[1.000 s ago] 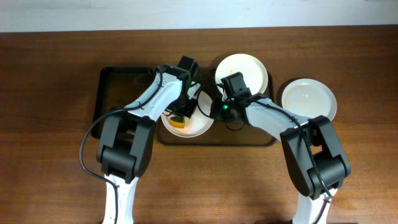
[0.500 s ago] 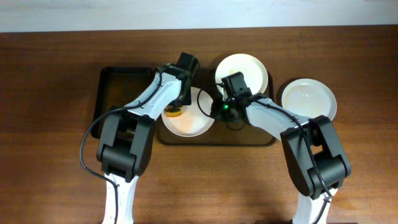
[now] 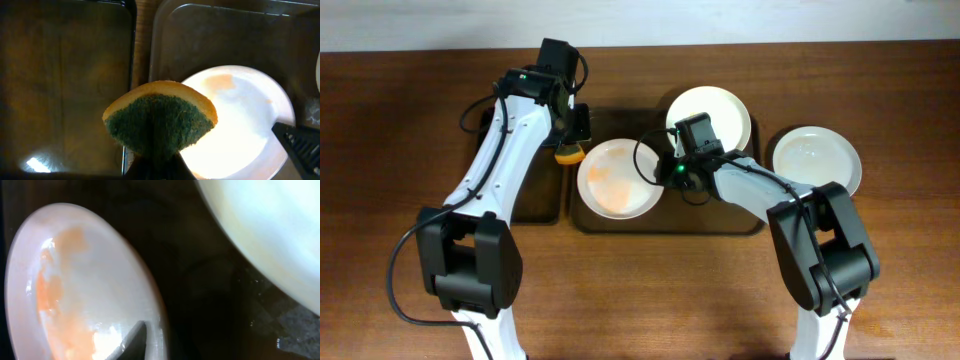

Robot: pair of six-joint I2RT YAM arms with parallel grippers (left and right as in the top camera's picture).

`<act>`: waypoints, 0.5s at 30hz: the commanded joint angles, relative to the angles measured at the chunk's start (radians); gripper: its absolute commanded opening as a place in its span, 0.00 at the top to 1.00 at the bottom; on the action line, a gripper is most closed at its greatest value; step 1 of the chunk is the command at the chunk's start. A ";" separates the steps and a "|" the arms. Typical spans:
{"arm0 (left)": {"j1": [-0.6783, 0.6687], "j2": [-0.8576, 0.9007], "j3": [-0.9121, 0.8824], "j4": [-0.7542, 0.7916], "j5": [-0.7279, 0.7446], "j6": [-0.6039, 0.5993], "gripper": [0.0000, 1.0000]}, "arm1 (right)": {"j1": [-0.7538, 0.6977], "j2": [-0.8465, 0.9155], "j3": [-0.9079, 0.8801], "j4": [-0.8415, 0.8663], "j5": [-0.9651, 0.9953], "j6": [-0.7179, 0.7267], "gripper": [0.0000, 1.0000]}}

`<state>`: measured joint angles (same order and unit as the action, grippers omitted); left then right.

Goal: Clean dirty plates on tray and stack at the side
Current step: 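Lift the scrubbed plate with the right gripper and stack it on the right plate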

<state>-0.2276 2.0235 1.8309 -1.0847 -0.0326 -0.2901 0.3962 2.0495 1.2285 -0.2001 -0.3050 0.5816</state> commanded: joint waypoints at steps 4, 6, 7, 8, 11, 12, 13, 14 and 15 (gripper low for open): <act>-0.004 -0.009 0.012 0.036 0.014 0.019 0.98 | -0.031 -0.026 0.048 -0.154 -0.061 -0.033 0.96; -0.004 -0.009 0.012 0.037 0.014 0.019 0.99 | -0.039 -0.093 0.129 -0.340 0.063 -0.122 0.96; -0.004 -0.009 0.012 0.036 0.013 0.019 1.00 | -0.037 -0.134 0.180 -0.436 0.141 -0.183 0.96; -0.004 -0.009 0.012 0.037 0.011 0.019 1.00 | -0.032 -0.161 0.219 -0.500 0.204 -0.216 0.96; -0.004 -0.009 0.012 0.048 0.011 0.019 1.00 | 0.008 -0.211 0.311 -0.632 0.435 -0.260 0.96; -0.004 -0.009 0.012 0.056 0.011 0.019 1.00 | 0.031 -0.221 0.329 -0.658 0.527 -0.261 0.96; -0.004 -0.009 0.012 0.062 0.011 0.019 1.00 | 0.060 -0.227 0.344 -0.682 0.640 -0.260 0.96; -0.004 -0.009 0.012 0.068 0.011 0.019 1.00 | 0.096 -0.229 0.359 -0.708 0.756 -0.259 0.96; -0.004 -0.009 0.012 0.075 0.011 0.019 1.00 | 0.130 -0.230 0.364 -0.717 0.837 -0.259 0.96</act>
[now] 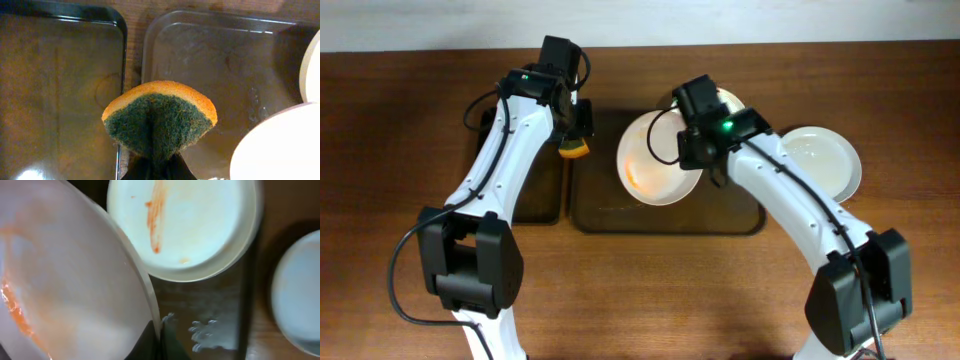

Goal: Clean dirty plates on tray and stack at the side
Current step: 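Lift the scrubbed plate with the right gripper and stack it on the right plate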

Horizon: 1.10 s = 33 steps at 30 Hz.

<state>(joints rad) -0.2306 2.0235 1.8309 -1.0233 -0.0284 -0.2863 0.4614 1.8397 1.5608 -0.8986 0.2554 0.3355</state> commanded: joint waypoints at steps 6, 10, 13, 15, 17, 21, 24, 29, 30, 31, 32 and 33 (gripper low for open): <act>-0.001 -0.009 0.012 0.024 0.006 0.015 1.00 | 0.321 -0.021 0.031 -0.037 0.908 0.006 0.96; -0.001 -0.009 0.012 0.024 0.006 0.015 1.00 | 0.397 -0.021 0.031 -0.037 1.052 0.013 0.96; -0.001 -0.009 0.012 0.024 0.006 0.015 1.00 | 0.396 -0.022 0.031 -0.037 1.057 0.017 0.96; -0.001 -0.009 0.012 0.024 -0.008 0.015 1.00 | 0.396 -0.021 0.031 -0.051 1.056 0.090 0.96; 0.003 -0.009 0.012 0.024 -0.020 0.015 1.00 | 0.379 -0.022 0.031 -0.088 0.935 0.161 0.96; 0.005 -0.009 0.012 0.024 -0.020 0.015 1.00 | 0.165 -0.030 0.031 -0.117 0.385 0.194 0.96; 0.005 -0.009 0.012 0.024 -0.020 0.015 1.00 | -0.096 -0.056 0.031 -0.111 0.003 0.101 0.96; 0.005 -0.009 0.012 0.024 -0.020 0.015 1.00 | -0.529 -0.059 0.028 -0.135 -0.199 0.060 0.96; 0.005 -0.009 0.012 0.024 -0.020 0.015 1.00 | -0.589 -0.058 0.022 -0.125 -0.199 0.061 0.96; 0.005 -0.009 0.012 0.024 -0.020 0.015 1.00 | -0.671 -0.055 0.005 -0.106 -0.199 0.061 0.96; 0.005 -0.009 0.012 0.024 -0.020 0.015 1.00 | -0.727 -0.049 -0.011 -0.093 -0.198 0.061 0.96; 0.005 -0.009 0.012 0.024 -0.020 0.015 1.00 | -0.772 -0.043 -0.031 -0.080 -0.195 0.061 0.96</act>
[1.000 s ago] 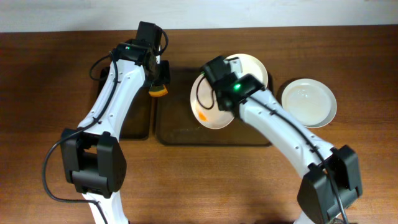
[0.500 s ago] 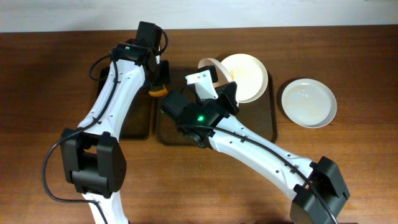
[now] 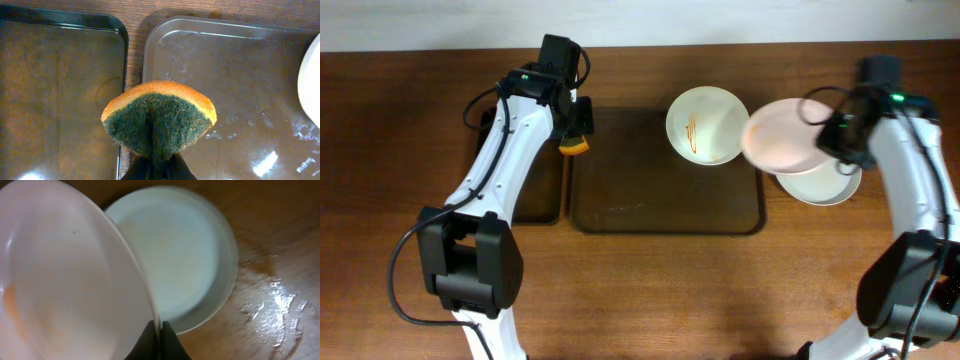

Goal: Clean dirty plates on tray and stack at the side
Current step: 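Lift the scrubbed plate with the right gripper and stack it on the right plate, then grasp the rim of the remaining back plate with the right gripper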

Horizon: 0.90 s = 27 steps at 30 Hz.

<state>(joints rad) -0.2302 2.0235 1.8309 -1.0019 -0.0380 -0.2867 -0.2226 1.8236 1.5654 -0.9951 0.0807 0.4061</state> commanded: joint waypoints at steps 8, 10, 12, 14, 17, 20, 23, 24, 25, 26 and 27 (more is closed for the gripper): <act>0.004 -0.009 0.012 0.003 -0.010 0.015 1.00 | -0.163 0.041 -0.152 0.148 -0.025 -0.010 0.83; 0.004 -0.009 0.012 0.003 -0.010 0.015 1.00 | -0.122 0.046 -0.145 0.155 -0.037 -0.011 0.69; 0.004 -0.009 0.012 0.003 -0.010 0.015 1.00 | -0.087 0.046 -0.103 0.146 -0.105 -0.054 0.65; 0.004 -0.009 0.012 0.006 -0.010 0.015 1.00 | -0.003 0.046 -0.042 0.157 -0.211 -0.054 0.61; 0.004 -0.009 0.012 0.010 -0.010 0.015 1.00 | 0.143 0.076 -0.042 0.227 -0.177 0.112 0.55; 0.004 -0.009 0.012 0.010 -0.010 0.015 1.00 | 0.240 0.166 -0.042 0.289 -0.121 0.251 0.51; 0.004 -0.009 0.012 0.010 -0.010 0.015 1.00 | 0.283 0.254 -0.042 0.335 -0.126 0.284 0.51; 0.004 -0.009 0.012 0.011 -0.010 0.015 1.00 | 0.295 0.282 -0.042 0.345 -0.126 0.283 0.51; 0.004 -0.009 0.012 0.011 -0.010 0.015 1.00 | 0.301 0.294 -0.042 0.345 -0.134 0.283 0.55; 0.004 -0.009 0.012 0.011 -0.010 0.015 1.00 | 0.309 0.305 -0.042 0.340 -0.152 0.283 0.60; 0.004 -0.009 0.012 0.011 -0.010 0.015 1.00 | 0.315 0.306 -0.042 0.332 -0.168 0.283 0.66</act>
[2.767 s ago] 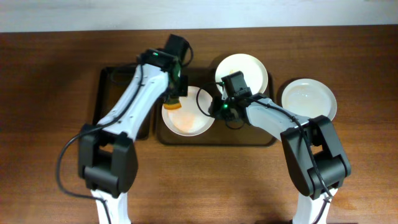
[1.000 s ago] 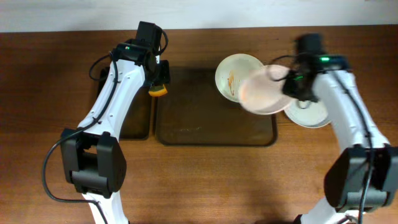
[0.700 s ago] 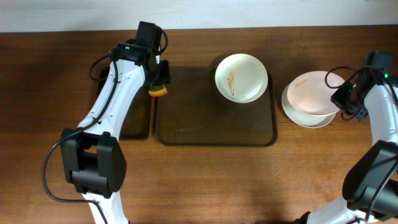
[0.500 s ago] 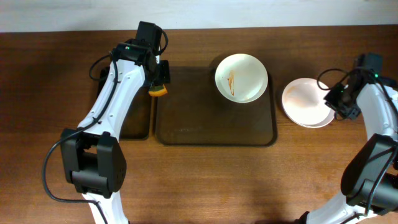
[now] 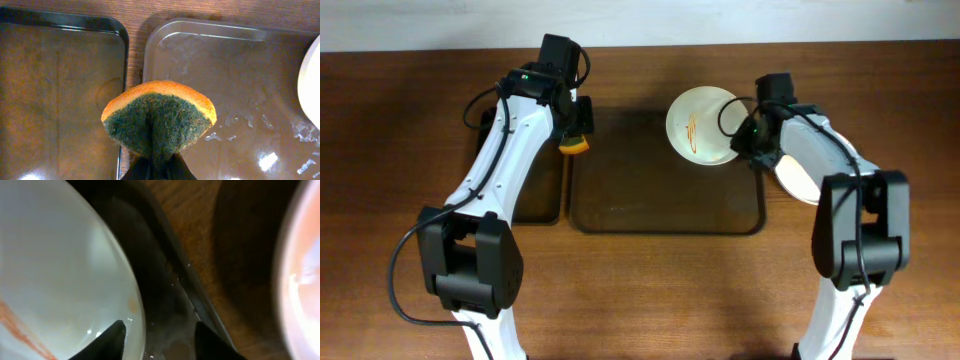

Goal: Clean dirty plates on tray and stack at the side
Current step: 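Grasp the rim of the remaining back plate with the right gripper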

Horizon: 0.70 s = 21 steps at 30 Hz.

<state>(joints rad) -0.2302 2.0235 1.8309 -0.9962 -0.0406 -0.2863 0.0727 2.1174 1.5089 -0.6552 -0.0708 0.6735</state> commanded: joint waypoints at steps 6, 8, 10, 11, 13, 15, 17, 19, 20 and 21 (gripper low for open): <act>0.004 -0.009 0.012 0.005 -0.008 0.015 1.00 | 0.108 0.013 0.014 -0.274 -0.110 -0.117 0.93; 0.004 -0.009 0.012 0.005 -0.008 0.015 1.00 | 0.124 0.002 0.015 -0.357 -0.130 -0.138 0.93; 0.004 -0.009 0.012 0.005 -0.008 0.015 1.00 | 0.131 -0.026 0.017 -0.394 -0.166 -0.197 0.90; 0.004 -0.009 0.012 0.005 -0.008 0.015 1.00 | 0.130 -0.050 0.032 -0.417 -0.165 -0.245 0.81; 0.004 -0.009 0.012 0.005 -0.008 0.015 1.00 | 0.128 -0.062 0.115 -0.436 -0.145 -0.430 0.36; 0.004 -0.009 0.012 0.005 -0.008 0.015 1.00 | 0.129 -0.060 0.137 -0.342 -0.108 -0.614 0.30; 0.004 -0.009 0.012 0.005 -0.007 0.014 1.00 | 0.130 -0.033 0.137 -0.258 -0.098 -0.718 0.32; 0.004 -0.009 0.012 0.005 -0.008 0.014 1.00 | 0.130 0.005 0.137 -0.227 -0.101 -0.767 0.36; 0.004 -0.009 0.012 0.005 -0.008 0.014 1.00 | 0.130 0.018 0.137 -0.224 -0.102 -0.779 0.37; 0.004 -0.009 0.012 0.006 -0.008 0.014 1.00 | 0.130 0.045 0.137 -0.222 -0.101 -0.802 0.39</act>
<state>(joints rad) -0.2302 2.0235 1.8309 -0.9939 -0.0406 -0.2867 0.1963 2.1117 1.6337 -0.8810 -0.1825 -0.0463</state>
